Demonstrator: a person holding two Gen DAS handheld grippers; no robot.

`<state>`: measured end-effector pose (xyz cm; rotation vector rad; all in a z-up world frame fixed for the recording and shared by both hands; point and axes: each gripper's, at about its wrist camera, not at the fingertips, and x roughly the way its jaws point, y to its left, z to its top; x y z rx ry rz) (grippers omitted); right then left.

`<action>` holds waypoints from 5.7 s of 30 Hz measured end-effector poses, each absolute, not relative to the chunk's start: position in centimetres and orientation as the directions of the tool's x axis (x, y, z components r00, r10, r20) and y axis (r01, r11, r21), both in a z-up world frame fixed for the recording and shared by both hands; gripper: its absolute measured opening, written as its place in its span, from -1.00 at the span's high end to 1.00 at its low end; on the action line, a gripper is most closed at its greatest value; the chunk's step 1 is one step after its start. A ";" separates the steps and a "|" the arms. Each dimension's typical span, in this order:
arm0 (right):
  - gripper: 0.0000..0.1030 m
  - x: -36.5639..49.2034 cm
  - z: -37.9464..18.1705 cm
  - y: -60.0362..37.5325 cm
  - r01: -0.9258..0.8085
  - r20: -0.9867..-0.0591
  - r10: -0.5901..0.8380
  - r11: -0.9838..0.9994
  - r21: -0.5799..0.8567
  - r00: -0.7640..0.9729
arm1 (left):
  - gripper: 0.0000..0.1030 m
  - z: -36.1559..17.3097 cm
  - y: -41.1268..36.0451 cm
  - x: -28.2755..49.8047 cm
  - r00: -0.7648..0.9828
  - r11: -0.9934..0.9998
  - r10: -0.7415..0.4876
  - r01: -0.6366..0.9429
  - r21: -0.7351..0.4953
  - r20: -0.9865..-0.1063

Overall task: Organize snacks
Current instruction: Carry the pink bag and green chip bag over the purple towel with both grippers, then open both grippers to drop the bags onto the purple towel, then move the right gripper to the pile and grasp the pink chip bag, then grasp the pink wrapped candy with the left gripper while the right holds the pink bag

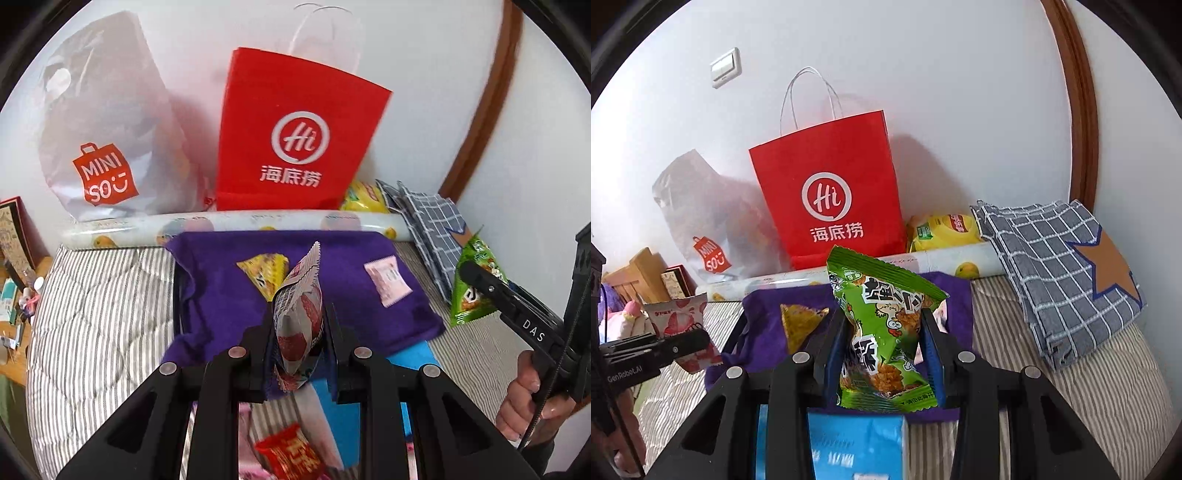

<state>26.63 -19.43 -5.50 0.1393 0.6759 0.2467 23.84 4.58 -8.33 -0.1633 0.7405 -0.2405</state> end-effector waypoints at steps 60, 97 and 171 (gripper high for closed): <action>-0.23 31.3 -12.1 -19.6 -0.276 -0.630 0.358 0.933 0.229 0.689 | -0.28 -14.0 5.5 29.4 0.664 0.964 -0.255 0.121 -0.235 -0.703; -0.23 14.6 -10.8 -20.0 -0.130 -0.736 0.248 0.968 0.215 0.630 | -0.53 -10.7 4.8 20.4 0.631 0.953 -0.298 0.246 -0.179 -0.716; -0.01 14.4 -16.5 -13.4 -0.266 -0.796 0.386 0.919 0.290 0.466 | -0.53 -14.4 11.0 16.4 0.592 0.983 -0.184 0.090 -0.162 -0.785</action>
